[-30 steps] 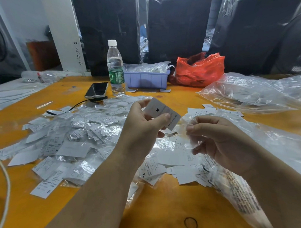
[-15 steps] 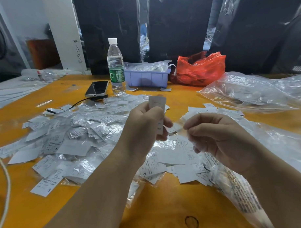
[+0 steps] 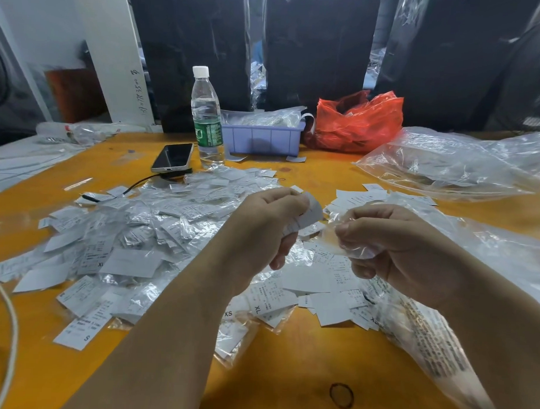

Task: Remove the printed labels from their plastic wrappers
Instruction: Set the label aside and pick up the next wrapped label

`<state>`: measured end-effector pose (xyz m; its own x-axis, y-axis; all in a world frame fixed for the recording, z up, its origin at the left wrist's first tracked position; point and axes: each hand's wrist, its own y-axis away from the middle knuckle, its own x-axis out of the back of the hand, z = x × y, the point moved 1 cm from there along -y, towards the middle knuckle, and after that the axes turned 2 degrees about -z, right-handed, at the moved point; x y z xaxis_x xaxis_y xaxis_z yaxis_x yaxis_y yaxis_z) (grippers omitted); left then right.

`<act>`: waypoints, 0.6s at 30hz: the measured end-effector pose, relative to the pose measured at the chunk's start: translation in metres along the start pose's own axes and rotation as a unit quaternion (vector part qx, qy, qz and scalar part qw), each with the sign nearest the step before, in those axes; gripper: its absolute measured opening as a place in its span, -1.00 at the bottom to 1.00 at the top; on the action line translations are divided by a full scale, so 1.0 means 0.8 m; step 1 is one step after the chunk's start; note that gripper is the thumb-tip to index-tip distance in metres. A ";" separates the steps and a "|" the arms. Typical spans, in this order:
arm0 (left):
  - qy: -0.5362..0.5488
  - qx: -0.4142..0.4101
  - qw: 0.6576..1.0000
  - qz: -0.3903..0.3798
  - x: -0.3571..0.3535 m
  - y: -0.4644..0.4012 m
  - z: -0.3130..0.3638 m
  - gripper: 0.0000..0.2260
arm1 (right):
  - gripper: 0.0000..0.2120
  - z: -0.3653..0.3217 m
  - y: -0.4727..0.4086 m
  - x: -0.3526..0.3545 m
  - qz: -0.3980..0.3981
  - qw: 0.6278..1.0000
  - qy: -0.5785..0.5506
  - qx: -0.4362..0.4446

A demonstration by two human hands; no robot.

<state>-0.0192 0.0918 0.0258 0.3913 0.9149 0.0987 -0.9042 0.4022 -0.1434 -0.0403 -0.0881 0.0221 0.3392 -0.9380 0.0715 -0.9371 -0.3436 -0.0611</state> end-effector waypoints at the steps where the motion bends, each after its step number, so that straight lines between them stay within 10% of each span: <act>1: 0.003 0.004 1.000 -0.008 0.002 0.000 0.001 -0.76 | -0.82 0.000 0.000 0.000 -0.009 1.000 0.000 -0.003; 18: 0.020 0.060 0.991 -0.122 0.002 0.004 0.005 -0.88 | -0.87 -0.002 0.003 0.002 -0.107 0.994 -0.016 -0.019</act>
<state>-0.0224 0.0947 0.0294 0.6042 0.7931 0.0770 -0.7953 0.6062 -0.0026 -0.0423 -0.0905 0.0239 0.5323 -0.8453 0.0463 -0.8459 -0.5332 -0.0101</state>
